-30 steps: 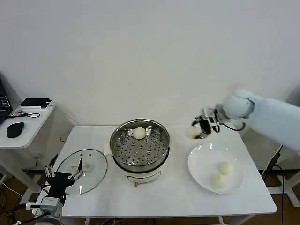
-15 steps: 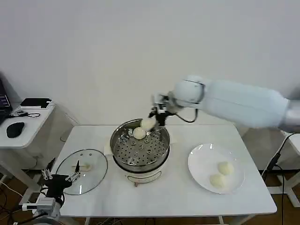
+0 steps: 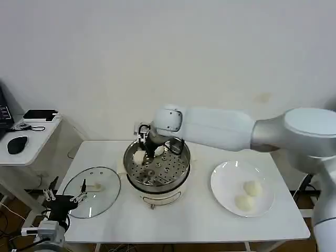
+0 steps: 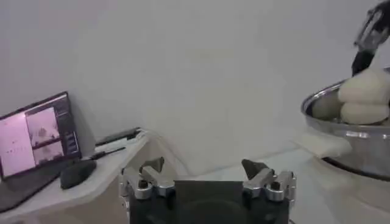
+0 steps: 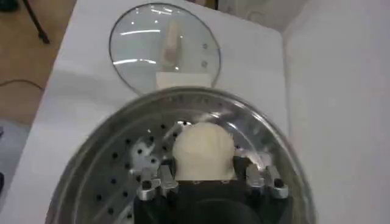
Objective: Take steamed baozi put them in steamer then cover it.
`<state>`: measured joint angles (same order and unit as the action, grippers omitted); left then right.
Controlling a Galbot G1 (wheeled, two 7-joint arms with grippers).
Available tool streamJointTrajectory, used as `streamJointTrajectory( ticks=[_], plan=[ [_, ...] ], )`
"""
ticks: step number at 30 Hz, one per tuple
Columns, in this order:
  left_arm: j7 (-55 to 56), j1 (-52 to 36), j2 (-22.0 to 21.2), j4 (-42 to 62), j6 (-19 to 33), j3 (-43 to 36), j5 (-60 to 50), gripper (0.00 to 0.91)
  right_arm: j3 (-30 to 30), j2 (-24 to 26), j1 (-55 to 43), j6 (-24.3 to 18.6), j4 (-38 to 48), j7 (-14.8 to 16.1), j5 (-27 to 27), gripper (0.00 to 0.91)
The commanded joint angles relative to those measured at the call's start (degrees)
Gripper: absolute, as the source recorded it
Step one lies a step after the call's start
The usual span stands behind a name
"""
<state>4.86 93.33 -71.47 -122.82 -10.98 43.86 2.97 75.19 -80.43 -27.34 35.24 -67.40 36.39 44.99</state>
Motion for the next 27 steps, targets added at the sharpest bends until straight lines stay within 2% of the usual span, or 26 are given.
streamJointTrajectory(
  ticks=[1,10,13,21,23,27],
  plan=[
    [0.0,0.0,0.1,0.0,0.0,0.1,0.3,0.907,-0.4,-4.3,4.4,1.4,6.3,-0.7,-1.4,0.635],
    [0.0,0.2,0.0,0.0,0.2,0.1,0.1,0.907,-0.9,-4.8,4.5,1.0,8.4,-0.4,-2.6,0.645],
    [0.0,0.1,-0.1,-0.1,0.2,0.0,0.1,0.907,-1.0,-4.8,4.6,1.1,8.3,-0.4,-2.9,0.907],
    [0.0,0.2,-0.1,-0.2,0.2,-0.1,0.0,0.907,-0.9,-2.8,2.3,0.9,5.4,0.3,-3.5,0.907],
    [0.0,0.1,-0.1,-0.2,0.2,-0.2,0.0,0.907,-0.9,-1.3,0.4,0.3,3.4,0.9,-3.8,0.907],
    [-0.1,-0.1,0.0,0.1,0.1,-0.4,0.0,0.907,-0.4,4.7,-6.3,-1.1,-3.2,2.9,-4.7,0.907]
  ],
)
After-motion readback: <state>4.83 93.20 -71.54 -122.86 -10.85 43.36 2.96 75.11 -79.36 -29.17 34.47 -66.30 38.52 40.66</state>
